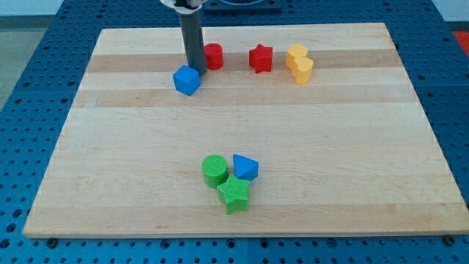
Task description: Push the blue cube toward the green circle
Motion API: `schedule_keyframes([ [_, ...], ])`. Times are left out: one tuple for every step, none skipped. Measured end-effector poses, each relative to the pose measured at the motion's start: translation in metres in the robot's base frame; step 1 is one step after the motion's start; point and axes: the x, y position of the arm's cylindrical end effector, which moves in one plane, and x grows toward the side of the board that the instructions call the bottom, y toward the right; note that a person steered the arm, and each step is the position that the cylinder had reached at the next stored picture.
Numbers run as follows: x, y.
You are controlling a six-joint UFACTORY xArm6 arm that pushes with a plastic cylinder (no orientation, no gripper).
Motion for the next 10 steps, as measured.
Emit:
schedule_keyframes([
  [0.000,-0.001],
  [0.002,-0.018],
  [0.004,-0.031],
  [0.005,-0.032],
  [0.014,-0.042],
  [0.031,-0.052],
  [0.048,-0.052],
  [0.062,-0.052],
  [0.081,-0.052],
  [0.099,-0.052],
])
